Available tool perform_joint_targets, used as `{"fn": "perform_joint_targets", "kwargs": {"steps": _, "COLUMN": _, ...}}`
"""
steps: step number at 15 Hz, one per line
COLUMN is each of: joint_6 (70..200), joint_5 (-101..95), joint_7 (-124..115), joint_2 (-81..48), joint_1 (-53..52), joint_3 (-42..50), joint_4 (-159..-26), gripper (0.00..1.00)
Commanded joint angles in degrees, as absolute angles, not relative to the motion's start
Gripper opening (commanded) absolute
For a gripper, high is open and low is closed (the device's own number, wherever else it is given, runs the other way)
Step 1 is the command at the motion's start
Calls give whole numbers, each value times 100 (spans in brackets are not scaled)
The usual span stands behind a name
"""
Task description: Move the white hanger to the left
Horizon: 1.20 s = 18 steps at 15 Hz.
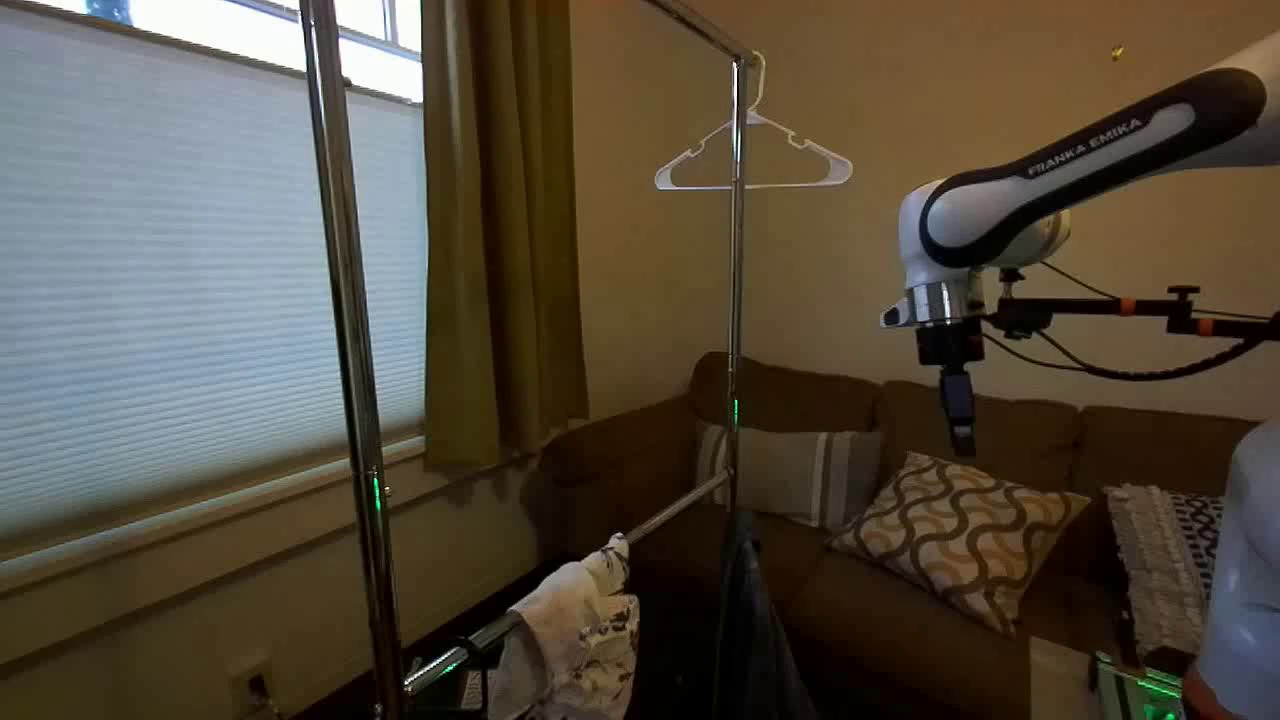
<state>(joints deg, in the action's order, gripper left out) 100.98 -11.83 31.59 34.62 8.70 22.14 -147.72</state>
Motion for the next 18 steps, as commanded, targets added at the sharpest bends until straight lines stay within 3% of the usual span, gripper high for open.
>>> {"fn": "perform_joint_targets", "kwargs": {"steps": 1, "joint_6": 10090, "joint_5": -1149, "joint_7": 3189, "joint_2": 3445, "joint_1": 934, "joint_3": 2153, "joint_4": -14764, "gripper": 100}}
{"fn": "perform_joint_targets", "kwargs": {"steps": 5, "joint_6": 10135, "joint_5": -1048, "joint_7": 3105, "joint_2": 3429, "joint_1": 930, "joint_3": 2163, "joint_4": -14748, "gripper": 100}}
{"fn": "perform_joint_targets", "kwargs": {"steps": 17, "joint_6": 15148, "joint_5": -883, "joint_7": 1911, "joint_2": 3383, "joint_1": 1304, "joint_3": 1935, "joint_4": -15601, "gripper": 100}}
{"fn": "perform_joint_targets", "kwargs": {"steps": 18, "joint_6": 14563, "joint_5": -707, "joint_7": 2110, "joint_2": 3379, "joint_1": 1142, "joint_3": 2004, "joint_4": -15313, "gripper": 100}}
